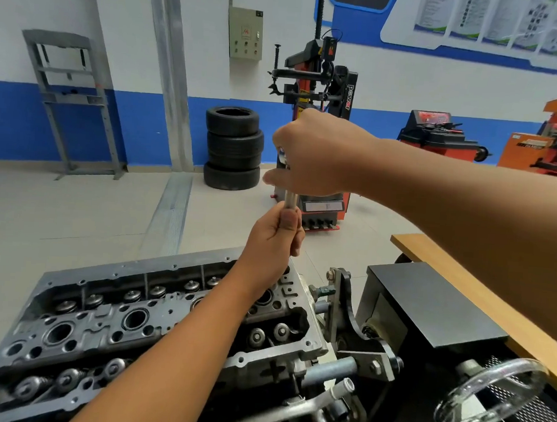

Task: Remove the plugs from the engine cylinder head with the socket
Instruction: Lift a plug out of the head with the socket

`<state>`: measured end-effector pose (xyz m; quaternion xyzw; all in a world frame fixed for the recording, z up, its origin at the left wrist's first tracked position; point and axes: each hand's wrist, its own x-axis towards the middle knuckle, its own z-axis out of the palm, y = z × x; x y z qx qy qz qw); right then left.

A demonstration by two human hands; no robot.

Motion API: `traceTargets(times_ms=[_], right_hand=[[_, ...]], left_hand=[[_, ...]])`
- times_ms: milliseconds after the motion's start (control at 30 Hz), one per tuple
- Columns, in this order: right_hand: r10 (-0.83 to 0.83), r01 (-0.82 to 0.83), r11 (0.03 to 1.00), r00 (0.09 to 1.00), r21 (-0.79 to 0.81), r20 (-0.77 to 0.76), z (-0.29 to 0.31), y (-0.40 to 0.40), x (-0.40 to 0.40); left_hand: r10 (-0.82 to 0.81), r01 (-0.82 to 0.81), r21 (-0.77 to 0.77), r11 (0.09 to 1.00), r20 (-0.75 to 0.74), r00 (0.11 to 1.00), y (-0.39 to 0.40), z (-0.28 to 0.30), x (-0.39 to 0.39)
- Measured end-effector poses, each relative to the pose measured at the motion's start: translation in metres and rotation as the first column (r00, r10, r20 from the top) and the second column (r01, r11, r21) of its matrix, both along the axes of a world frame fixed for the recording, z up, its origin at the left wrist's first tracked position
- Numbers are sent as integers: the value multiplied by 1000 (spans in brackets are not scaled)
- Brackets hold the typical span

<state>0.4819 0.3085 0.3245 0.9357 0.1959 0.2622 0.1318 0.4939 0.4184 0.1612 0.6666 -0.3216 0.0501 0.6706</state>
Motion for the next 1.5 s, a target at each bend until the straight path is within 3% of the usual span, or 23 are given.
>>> traceTargets(times_ms=[300,467,533,633,767,833,1233,1500], right_hand=[[53,-52,998,998,-30,20,2,-3,1],[65,-71,997,989,41,135,-4,0,-8],[12,-39,992,976,121,217,-11,0,-16],[-158,58,957,927,285,341,-23,-2,-25],[-402,239,873,846,426,350,-37,-20,-31],[-453,288,860,811,422,370,-43,-36,-36],[-400,289,915,745,282,534,-42,-30,-20],[-324,187,938,775,292,542,-40,-37,-8]], left_hand=[[51,-52,-45,998,-7,999,-5,0,-6],[76,-81,-55,995,-96,993,-5,15,-10],[52,-69,-125,990,-135,989,-6,39,-7],[-122,61,-276,959,-209,970,-17,78,-8],[-55,-1,-228,974,-240,969,-31,89,-13],[-15,-28,-195,980,-216,976,-31,87,-13],[128,-211,-259,943,-302,945,-36,88,-12],[201,-296,-326,898,-294,934,-41,88,-17]])
